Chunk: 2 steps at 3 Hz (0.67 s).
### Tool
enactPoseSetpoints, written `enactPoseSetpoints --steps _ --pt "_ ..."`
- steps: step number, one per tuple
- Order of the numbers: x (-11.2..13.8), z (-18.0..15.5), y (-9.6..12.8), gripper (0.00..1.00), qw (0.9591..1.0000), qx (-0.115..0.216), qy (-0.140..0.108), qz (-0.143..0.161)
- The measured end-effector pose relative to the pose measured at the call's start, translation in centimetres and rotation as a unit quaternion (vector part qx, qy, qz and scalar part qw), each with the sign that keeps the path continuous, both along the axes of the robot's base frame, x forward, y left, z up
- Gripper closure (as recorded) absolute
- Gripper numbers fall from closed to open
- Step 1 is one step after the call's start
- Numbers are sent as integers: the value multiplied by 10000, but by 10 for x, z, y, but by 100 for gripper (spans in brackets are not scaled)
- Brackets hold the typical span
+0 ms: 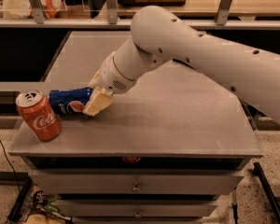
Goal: Move pepsi can near coke can
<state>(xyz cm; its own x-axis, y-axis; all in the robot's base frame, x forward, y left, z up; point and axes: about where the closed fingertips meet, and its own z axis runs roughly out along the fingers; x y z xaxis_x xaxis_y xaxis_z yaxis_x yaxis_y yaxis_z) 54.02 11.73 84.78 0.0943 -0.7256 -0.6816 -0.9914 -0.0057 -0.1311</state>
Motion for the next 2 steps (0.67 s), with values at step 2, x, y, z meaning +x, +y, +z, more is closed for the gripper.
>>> enactPoseSetpoints --steps 2 --pt "-1 -7 3 36 10000 26 42 -73"
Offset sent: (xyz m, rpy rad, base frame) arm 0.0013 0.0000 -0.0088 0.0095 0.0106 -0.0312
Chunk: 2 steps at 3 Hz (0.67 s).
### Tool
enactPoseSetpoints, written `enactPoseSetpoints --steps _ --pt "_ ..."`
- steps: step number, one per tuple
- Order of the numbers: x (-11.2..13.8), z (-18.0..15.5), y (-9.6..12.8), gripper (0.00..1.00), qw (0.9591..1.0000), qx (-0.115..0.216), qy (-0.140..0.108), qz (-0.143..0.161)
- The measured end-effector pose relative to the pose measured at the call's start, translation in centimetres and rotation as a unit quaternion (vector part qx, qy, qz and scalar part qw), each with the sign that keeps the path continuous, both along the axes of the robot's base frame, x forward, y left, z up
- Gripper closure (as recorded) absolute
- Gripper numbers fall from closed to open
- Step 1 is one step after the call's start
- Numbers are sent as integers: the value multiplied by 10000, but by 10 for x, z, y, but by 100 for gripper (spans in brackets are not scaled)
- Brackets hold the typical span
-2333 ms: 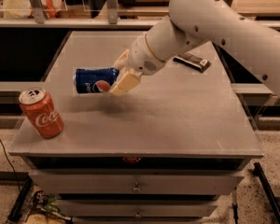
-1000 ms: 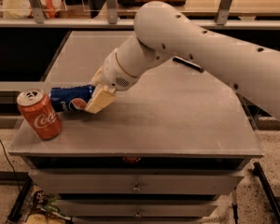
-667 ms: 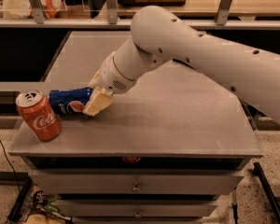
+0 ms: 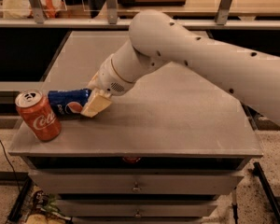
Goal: Move pepsi can near coke can
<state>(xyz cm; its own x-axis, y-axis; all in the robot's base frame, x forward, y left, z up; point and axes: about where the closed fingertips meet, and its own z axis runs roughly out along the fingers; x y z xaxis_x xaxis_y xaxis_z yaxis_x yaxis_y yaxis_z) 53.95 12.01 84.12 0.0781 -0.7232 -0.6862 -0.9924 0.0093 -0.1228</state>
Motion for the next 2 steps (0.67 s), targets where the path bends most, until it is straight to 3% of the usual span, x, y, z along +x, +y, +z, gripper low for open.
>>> enactPoseSetpoints --steps 1,2 --pt "0 -1 0 13 10000 14 13 -25" --pt "0 -2 -1 0 10000 27 29 -42"
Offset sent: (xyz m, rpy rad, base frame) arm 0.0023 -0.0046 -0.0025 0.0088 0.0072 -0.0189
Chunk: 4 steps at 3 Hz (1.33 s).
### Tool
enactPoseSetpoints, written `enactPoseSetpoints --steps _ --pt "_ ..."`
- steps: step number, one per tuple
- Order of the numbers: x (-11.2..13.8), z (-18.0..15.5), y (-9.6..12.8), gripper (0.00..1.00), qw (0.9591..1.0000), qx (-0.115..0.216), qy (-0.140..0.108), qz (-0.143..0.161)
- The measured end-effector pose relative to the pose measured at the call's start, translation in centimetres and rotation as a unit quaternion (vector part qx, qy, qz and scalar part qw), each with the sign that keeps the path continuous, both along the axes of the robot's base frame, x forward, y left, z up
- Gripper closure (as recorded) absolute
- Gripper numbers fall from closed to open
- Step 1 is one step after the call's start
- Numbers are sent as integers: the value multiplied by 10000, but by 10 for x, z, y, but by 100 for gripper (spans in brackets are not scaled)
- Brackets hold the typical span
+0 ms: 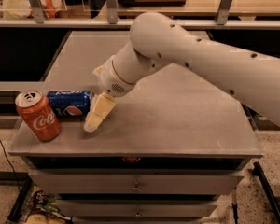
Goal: Move pepsi can near coke can
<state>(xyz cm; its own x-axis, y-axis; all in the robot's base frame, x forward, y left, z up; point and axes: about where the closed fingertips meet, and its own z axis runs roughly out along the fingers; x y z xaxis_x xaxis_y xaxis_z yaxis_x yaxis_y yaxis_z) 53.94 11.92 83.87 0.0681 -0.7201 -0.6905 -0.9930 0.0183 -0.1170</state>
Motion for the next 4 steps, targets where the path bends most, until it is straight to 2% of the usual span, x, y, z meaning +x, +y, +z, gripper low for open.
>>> enactPoseSetpoints --steps 1,2,4 --pt "0 -1 -5 0 10000 1 -4 27" --pt "0 1 -33 0 9999 -88 -65 66" --pt "1 9 -105 0 9986 -518 -65 -5"
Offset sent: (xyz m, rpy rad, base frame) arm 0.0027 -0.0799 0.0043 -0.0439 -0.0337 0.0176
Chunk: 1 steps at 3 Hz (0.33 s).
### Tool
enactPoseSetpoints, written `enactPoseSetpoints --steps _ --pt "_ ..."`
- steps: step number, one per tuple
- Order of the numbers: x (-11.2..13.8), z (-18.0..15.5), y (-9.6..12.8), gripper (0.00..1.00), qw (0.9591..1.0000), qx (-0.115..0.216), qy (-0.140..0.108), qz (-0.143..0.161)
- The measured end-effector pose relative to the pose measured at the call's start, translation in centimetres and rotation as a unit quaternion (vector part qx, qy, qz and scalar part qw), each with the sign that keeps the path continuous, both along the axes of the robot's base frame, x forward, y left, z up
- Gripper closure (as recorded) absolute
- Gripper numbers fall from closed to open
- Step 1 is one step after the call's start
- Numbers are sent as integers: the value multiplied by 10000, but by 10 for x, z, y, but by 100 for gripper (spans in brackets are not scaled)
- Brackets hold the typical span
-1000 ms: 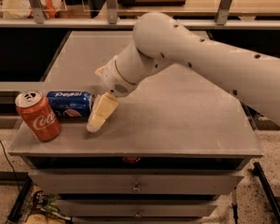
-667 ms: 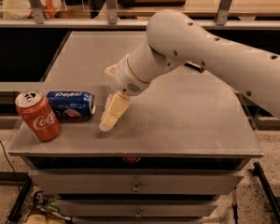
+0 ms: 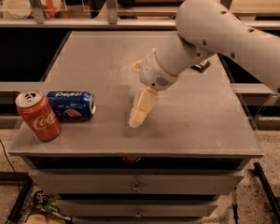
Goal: Move pepsi can near coke can
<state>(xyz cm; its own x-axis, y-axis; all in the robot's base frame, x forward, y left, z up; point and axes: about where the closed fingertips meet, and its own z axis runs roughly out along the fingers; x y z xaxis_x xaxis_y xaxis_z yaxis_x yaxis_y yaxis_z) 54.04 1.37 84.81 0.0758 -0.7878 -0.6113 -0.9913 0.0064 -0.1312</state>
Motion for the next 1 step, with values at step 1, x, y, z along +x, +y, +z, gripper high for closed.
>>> enactPoseSetpoints --steps 1 --pt "-1 0 -1 0 10000 -14 23 13"
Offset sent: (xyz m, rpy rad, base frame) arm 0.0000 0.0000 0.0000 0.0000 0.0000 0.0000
